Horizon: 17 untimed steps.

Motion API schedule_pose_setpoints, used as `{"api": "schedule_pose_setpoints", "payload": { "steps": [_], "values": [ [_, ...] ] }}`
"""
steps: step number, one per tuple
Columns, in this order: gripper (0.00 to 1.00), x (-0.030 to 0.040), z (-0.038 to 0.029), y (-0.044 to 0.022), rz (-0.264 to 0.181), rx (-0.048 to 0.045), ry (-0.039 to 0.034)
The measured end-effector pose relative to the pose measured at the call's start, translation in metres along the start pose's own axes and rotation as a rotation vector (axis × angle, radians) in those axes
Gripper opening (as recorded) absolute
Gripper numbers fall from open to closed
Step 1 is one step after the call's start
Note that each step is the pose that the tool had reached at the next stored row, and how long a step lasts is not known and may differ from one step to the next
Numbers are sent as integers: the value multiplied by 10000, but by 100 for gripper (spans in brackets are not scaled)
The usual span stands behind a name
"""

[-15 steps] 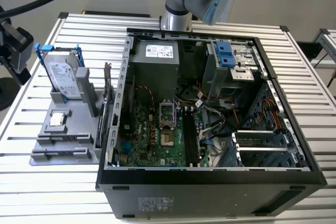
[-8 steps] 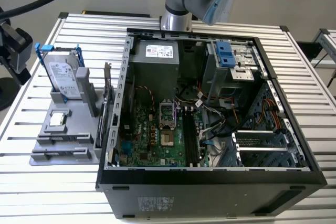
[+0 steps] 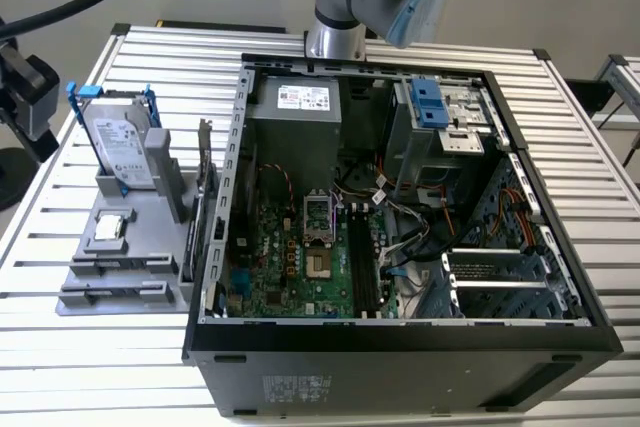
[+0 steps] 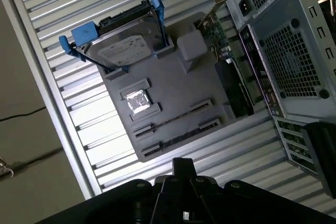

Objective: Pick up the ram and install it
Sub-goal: 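Pick up the ram and move it above insertion slot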

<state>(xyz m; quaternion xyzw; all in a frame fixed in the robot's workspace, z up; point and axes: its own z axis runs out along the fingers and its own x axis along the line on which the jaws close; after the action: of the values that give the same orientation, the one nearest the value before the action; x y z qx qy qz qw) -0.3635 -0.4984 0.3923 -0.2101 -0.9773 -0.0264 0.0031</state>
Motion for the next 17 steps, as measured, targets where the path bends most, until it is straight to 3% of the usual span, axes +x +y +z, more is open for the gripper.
{"api": "schedule_pose_setpoints", "payload": {
  "steps": [17],
  "values": [
    [0,12,0,-5,903,-15,-45]
  ]
}}
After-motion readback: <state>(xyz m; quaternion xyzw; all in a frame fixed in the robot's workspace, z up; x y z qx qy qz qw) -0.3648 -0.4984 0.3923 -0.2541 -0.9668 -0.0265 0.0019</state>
